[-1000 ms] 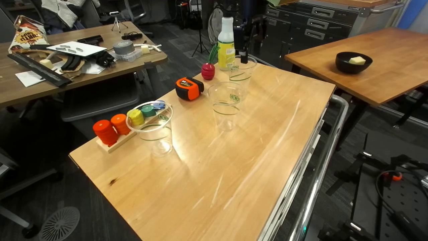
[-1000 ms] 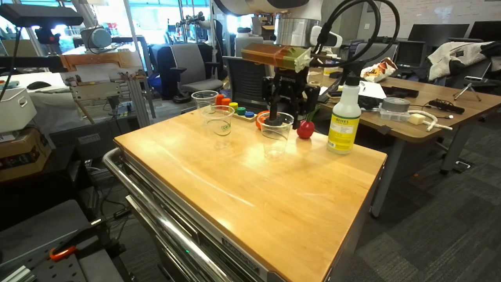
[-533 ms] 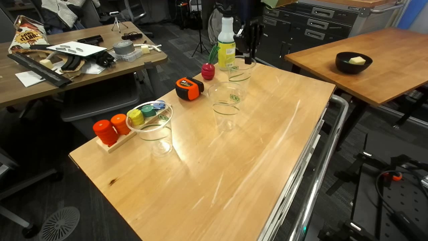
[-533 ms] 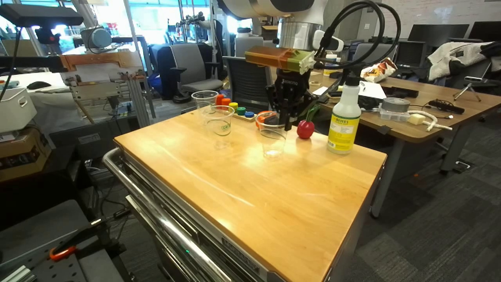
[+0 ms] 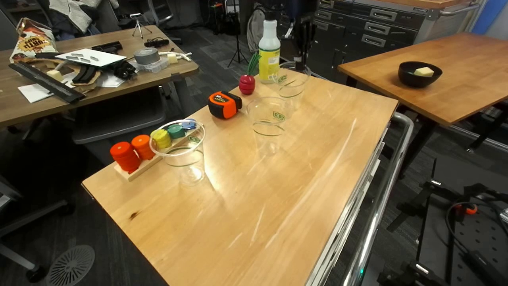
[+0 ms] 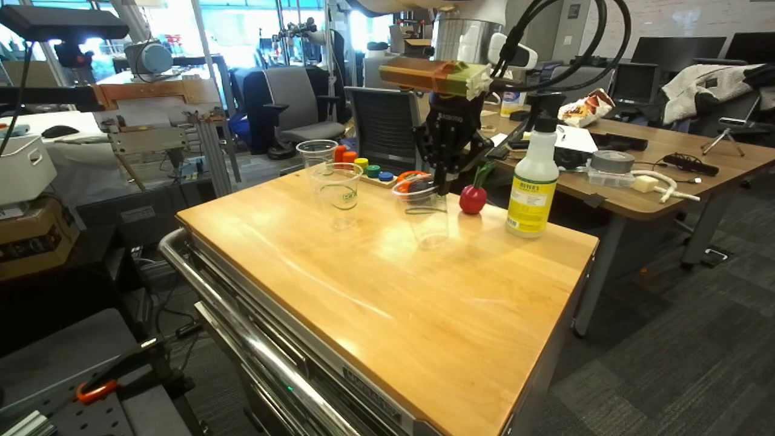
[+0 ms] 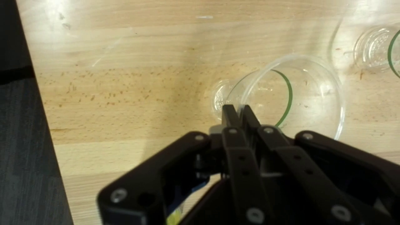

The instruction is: Stack the cups

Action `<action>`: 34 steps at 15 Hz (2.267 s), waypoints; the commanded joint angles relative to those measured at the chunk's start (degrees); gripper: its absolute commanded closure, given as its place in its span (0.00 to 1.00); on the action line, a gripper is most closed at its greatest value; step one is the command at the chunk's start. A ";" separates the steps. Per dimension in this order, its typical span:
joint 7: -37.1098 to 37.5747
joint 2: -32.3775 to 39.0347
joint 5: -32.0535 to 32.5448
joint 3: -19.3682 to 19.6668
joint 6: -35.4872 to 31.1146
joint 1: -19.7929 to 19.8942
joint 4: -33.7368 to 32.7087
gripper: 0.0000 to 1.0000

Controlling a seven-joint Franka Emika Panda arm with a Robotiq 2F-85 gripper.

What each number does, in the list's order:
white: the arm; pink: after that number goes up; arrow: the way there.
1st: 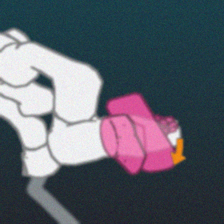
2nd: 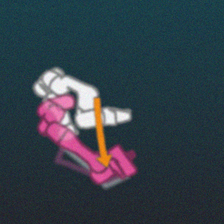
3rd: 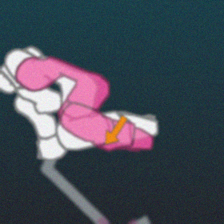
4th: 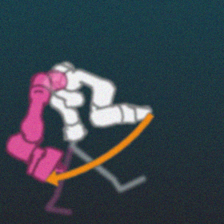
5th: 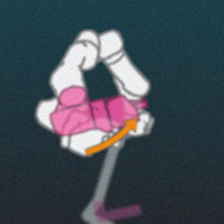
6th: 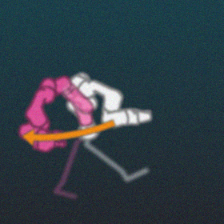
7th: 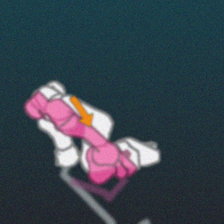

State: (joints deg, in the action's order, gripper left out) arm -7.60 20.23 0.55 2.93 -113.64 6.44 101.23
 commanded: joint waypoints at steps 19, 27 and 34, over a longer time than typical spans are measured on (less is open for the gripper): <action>-5.66 -8.83 -22.24 -2.18 20.70 -0.42 -4.48 0.96; -9.20 -6.18 -21.14 -2.49 17.41 -1.07 -1.19 0.96; -13.09 -4.45 -21.36 -3.51 13.20 -1.29 0.67 0.54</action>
State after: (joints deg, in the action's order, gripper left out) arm -18.99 16.08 -20.49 0.08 -98.51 5.44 101.33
